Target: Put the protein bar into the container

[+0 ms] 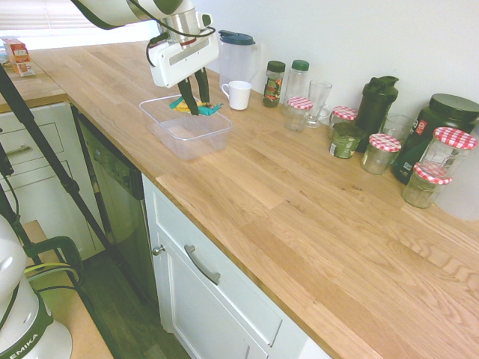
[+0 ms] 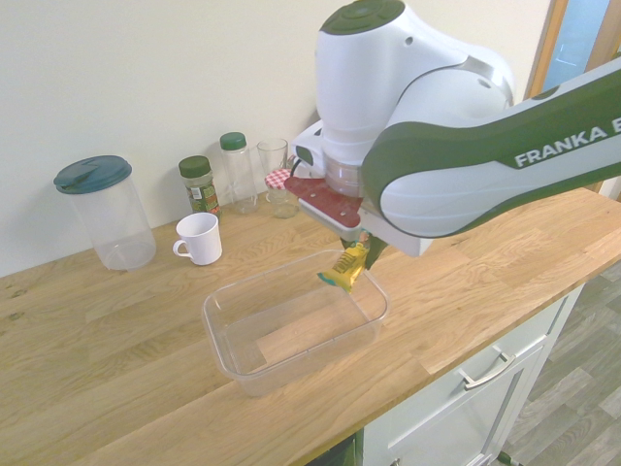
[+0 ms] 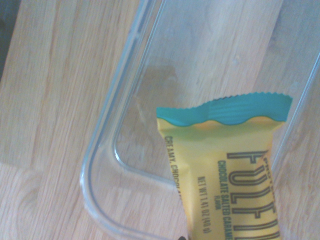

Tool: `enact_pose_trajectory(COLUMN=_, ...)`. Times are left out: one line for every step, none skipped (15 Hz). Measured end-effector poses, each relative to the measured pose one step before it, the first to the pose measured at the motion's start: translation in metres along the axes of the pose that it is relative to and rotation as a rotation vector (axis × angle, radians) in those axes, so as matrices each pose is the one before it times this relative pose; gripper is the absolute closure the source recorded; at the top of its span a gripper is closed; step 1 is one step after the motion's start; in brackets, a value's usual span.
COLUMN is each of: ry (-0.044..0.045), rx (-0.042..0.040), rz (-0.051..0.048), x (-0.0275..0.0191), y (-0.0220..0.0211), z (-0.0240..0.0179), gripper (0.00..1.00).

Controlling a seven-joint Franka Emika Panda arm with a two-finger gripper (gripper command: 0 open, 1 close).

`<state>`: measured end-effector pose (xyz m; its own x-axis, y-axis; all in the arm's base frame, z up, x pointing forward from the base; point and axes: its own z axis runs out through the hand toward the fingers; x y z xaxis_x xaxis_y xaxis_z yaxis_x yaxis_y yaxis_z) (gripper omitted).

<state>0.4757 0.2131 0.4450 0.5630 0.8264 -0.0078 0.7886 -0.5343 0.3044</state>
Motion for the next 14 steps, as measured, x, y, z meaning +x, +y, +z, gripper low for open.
enact_pose_trajectory(ry=-0.00101, rx=0.00552, rz=0.02277, x=0.00945, y=-0.00125, z=-0.00067, gripper=1.0)
enact_pose_trajectory(ry=-0.00127, rx=0.00545, rz=0.01953, x=0.00911, y=-0.00113, z=-0.00101, gripper=1.0)
enact_pose_trajectory(ry=0.00018, rx=0.00604, rz=0.01027, x=0.00878, y=-0.00158, z=0.00034, gripper=1.0)
enact_pose_trajectory(ry=-0.00489, rx=0.00653, rz=0.00508, x=0.00649, y=-0.00097, z=0.0019, gripper=1.0)
enact_pose_trajectory(ry=-0.00556, rx=0.00328, rz=0.00086, x=0.00536, y=-0.00179, z=0.00225, gripper=1.0)
enact_pose_trajectory(ry=-0.00525, rx=0.00147, rz=-0.00018, x=0.00368, y=-0.00045, z=0.00288, gripper=1.0)
enact_pose_trajectory(ry=-0.00406, rx=0.00249, rz=0.00064, x=0.00299, y=-0.00064, z=0.00317, gripper=1.0)
enact_pose_trajectory(ry=-0.00301, rx=0.00264, rz=0.00071, x=0.00205, y=-0.00028, z=0.00301, gripper=1.0)
enact_pose_trajectory(ry=-0.00365, rx=0.00158, rz=0.00219, x=0.00199, y=-0.00051, z=0.00314, gripper=1.0)
enact_pose_trajectory(ry=-0.00638, rx=-0.00117, rz=0.00017, x=0.00212, y=-0.00065, z=0.00431, gripper=1.0)
enact_pose_trajectory(ry=-0.0052, rx=-0.00334, rz=-0.00243, x=0.00224, y=-0.00004, z=0.00461, gripper=1.0)
enact_pose_trajectory(ry=-0.00457, rx=-0.00248, rz=0.00044, x=0.00309, y=-0.00052, z=0.00537, gripper=1.0)
enact_pose_trajectory(ry=-0.00332, rx=0.00126, rz=0.00192, x=0.00272, y=-0.00053, z=0.00482, gripper=1.0)
enact_pose_trajectory(ry=-0.00274, rx=0.00302, rz=0.00245, x=0.00329, y=-0.00042, z=0.00388, gripper=0.0)
